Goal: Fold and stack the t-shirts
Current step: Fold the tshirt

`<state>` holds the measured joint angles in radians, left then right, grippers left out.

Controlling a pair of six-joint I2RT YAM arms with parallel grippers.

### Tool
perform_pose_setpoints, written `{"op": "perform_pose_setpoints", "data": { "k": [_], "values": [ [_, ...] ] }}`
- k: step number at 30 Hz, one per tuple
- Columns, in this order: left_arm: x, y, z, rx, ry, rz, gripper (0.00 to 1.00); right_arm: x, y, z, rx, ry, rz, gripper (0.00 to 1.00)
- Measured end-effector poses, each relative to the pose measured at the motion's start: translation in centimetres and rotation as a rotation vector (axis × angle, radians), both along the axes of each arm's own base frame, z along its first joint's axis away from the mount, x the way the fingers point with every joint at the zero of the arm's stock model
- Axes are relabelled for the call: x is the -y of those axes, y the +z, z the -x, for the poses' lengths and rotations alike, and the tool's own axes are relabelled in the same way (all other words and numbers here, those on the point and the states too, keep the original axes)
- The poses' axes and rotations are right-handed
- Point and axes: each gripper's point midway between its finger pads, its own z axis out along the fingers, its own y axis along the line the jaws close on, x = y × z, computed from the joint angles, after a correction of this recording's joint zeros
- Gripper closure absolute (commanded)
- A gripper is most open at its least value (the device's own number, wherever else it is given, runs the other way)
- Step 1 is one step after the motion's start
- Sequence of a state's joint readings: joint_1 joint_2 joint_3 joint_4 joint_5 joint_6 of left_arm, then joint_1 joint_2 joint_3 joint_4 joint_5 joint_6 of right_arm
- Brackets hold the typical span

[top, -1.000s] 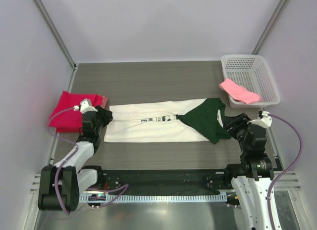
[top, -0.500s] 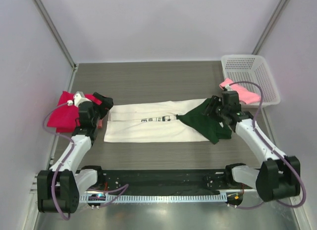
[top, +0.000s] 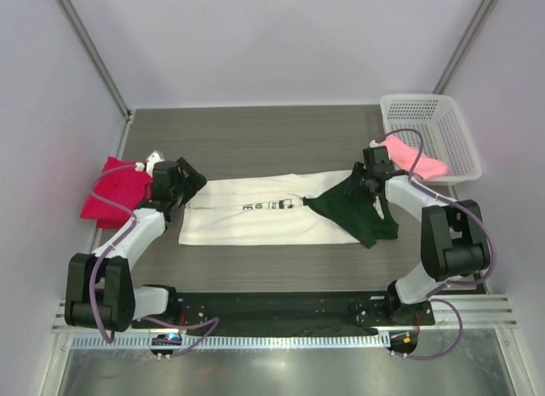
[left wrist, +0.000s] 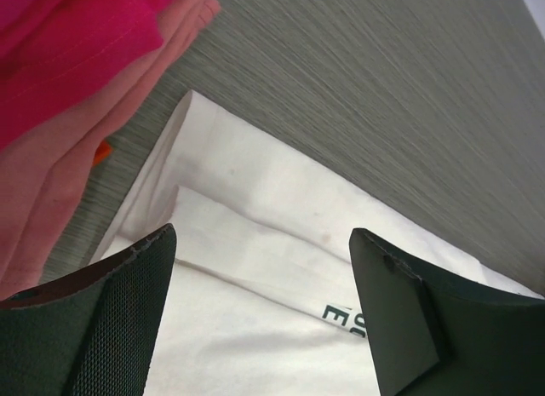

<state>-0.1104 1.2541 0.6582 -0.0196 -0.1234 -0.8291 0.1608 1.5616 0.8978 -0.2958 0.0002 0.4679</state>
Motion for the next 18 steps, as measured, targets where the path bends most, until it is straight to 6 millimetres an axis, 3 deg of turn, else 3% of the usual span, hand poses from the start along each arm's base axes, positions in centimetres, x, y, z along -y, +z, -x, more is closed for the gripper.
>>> {"op": "perform_pose_setpoints", "data": {
  "k": [9,12,16,18],
  "values": [
    [-1.4,-1.0,0.0,-0.133,0.02,-0.102,0.17,-0.7,-1.3,-1.0,-0.028,0.048,0.028,0.6],
    [-1.7,-1.5,0.3,-0.169,0.017,-0.126,0.18,-0.9,-1.9,-0.8,-0.047,0.065,0.037,0.68],
    [-1.8,-2.1,0.9,-0.205,0.011,-0.141,0.19,-1.2,-2.2,-0.6,-0.056,0.081,0.043,0.95],
    [-1.9,-2.2,1.1,-0.213,0.01,-0.143,0.19,-1.3,-2.1,-0.5,-0.053,0.084,0.043,0.99]
  ]
}}
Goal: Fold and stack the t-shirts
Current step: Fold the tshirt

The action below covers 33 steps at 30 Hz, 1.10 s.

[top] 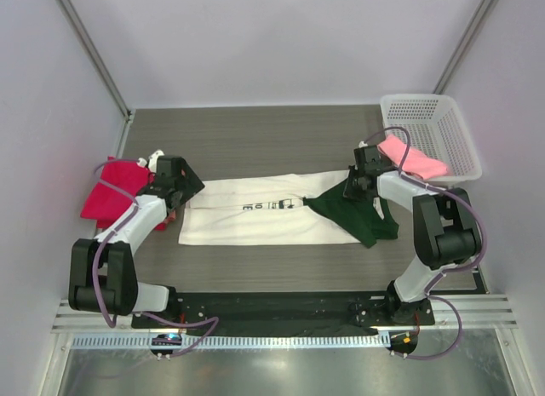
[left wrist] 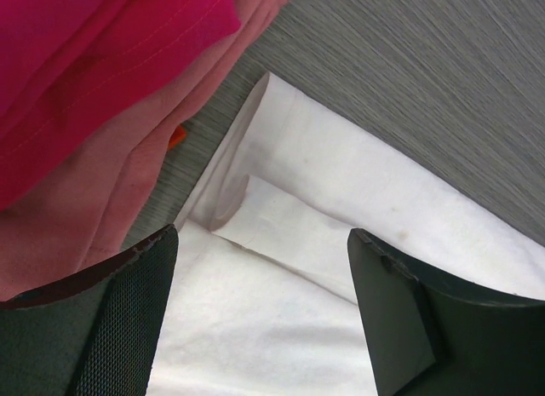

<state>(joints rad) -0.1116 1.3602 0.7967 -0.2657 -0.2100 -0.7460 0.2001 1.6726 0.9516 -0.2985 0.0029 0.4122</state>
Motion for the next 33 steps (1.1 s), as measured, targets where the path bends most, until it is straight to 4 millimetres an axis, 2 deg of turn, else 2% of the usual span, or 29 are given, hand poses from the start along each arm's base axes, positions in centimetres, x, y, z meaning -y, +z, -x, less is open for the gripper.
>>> {"op": "perform_pose_setpoints", "data": {
  "k": [4,11,13,18,24,25,26,29,33],
  "values": [
    [0.0,-0.1,0.2,-0.009,-0.002,-0.003,0.19,0.0,0.8,0.7,0.019,0.001,-0.004,0.99],
    [-0.1,0.6,0.4,0.003,-0.011,-0.009,0.19,-1.6,4.9,2.8,0.115,0.067,-0.113,0.99],
    [-0.1,0.6,0.4,0.004,-0.015,-0.013,0.2,-2.3,5.6,3.7,0.126,0.096,-0.154,0.99],
    [-0.1,0.6,0.5,0.0,-0.017,-0.015,0.2,-4.4,5.8,6.8,0.104,0.175,-0.254,0.99],
    [-0.1,0.5,0.7,-0.006,-0.018,-0.017,0.2,-7.8,4.8,11.0,0.02,0.261,-0.348,0.98],
    [-0.1,0.5,0.7,-0.006,-0.018,-0.017,0.2,-8.5,4.6,11.9,0.007,0.274,-0.359,0.92],
    [-0.2,0.5,0.7,-0.006,-0.018,-0.018,0.2,-8.8,4.5,12.5,-0.004,0.281,-0.367,0.71],
    [-0.2,0.6,0.8,-0.007,-0.019,-0.018,0.19,-10.0,4.1,14.7,-0.037,0.303,-0.397,0.53],
    [-0.2,0.6,0.8,-0.007,-0.019,-0.018,0.19,-10.5,4.6,16.0,-0.026,0.318,-0.428,0.51]
  ]
}}
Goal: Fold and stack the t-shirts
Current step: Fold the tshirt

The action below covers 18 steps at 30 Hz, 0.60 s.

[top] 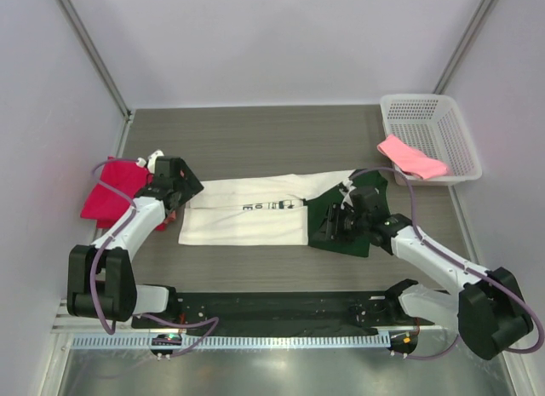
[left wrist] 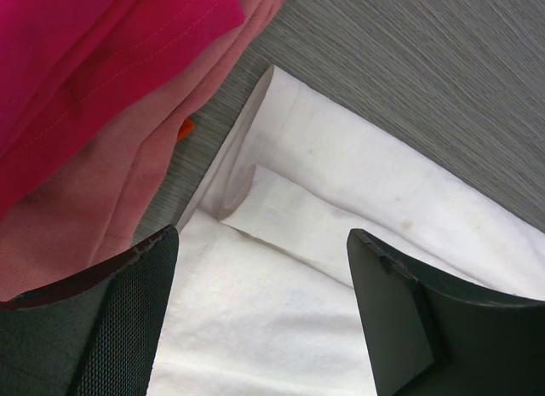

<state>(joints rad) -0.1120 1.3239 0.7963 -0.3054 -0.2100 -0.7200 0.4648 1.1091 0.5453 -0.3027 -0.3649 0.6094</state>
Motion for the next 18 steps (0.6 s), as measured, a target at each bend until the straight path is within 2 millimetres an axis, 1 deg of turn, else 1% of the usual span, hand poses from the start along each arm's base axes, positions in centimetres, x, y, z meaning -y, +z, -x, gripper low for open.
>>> {"op": "perform_pose_setpoints", "data": {
  "k": [4,7,9,10,13,18],
  "values": [
    [0.0,0.0,0.0,0.0,-0.001,0.0,0.19,0.6,0.9,-0.8,0.053,-0.041,0.016,0.52],
    [0.2,0.0,0.0,-0.002,-0.015,-0.006,0.19,1.5,1.1,-2.0,0.078,-0.093,0.063,0.54],
    [0.5,0.0,0.1,-0.003,-0.03,-0.013,0.19,2.0,1.1,-3.2,0.096,-0.13,0.104,0.55],
    [0.6,0.0,0.1,-0.004,-0.037,-0.015,0.22,2.2,1.1,-3.7,0.101,-0.146,0.125,0.55],
    [1.0,-0.3,0.2,-0.012,-0.055,-0.021,0.27,3.6,0.6,-5.4,0.125,-0.221,0.213,0.59],
    [1.7,-1.6,0.2,-0.062,-0.088,-0.04,0.29,6.7,-0.3,-6.6,0.137,-0.364,0.331,0.61]
  ]
}}
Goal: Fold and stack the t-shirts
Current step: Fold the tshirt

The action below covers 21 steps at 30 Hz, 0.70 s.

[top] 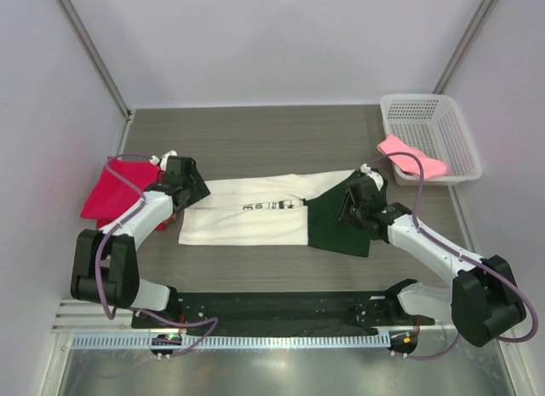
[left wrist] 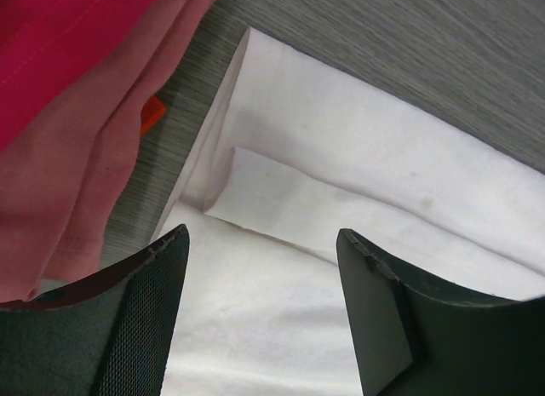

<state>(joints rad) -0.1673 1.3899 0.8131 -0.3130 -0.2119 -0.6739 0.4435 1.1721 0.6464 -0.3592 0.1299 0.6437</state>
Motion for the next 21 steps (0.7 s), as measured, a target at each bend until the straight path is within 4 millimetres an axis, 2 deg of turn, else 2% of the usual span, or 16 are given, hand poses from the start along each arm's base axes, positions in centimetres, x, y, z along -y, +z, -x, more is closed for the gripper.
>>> {"op": "perform_pose_setpoints", "data": {
  "k": [4,8,15,18,19,21],
  "values": [
    [0.6,-1.0,-0.4,-0.047,-0.019,-0.021,0.31,2.2,-0.6,-0.2,0.009,-0.121,0.044,0.62],
    [0.7,-2.0,-0.8,-0.083,-0.018,-0.039,0.31,4.3,-1.4,1.1,0.006,-0.222,0.065,0.62],
    [-0.1,-3.5,-0.7,-0.138,0.01,-0.084,0.36,5.2,-1.8,1.7,0.005,-0.26,0.078,0.63],
    [-0.5,-4.0,-0.9,-0.147,0.029,-0.102,0.52,5.3,-1.8,1.7,0.006,-0.265,0.081,0.63],
    [-0.6,-4.1,-0.9,-0.149,0.037,-0.109,0.66,5.3,-1.9,1.7,0.006,-0.266,0.082,0.63],
    [-0.9,-4.1,-0.9,-0.148,0.048,-0.119,0.82,5.4,-1.9,1.7,0.005,-0.272,0.082,0.63]
  ]
}}
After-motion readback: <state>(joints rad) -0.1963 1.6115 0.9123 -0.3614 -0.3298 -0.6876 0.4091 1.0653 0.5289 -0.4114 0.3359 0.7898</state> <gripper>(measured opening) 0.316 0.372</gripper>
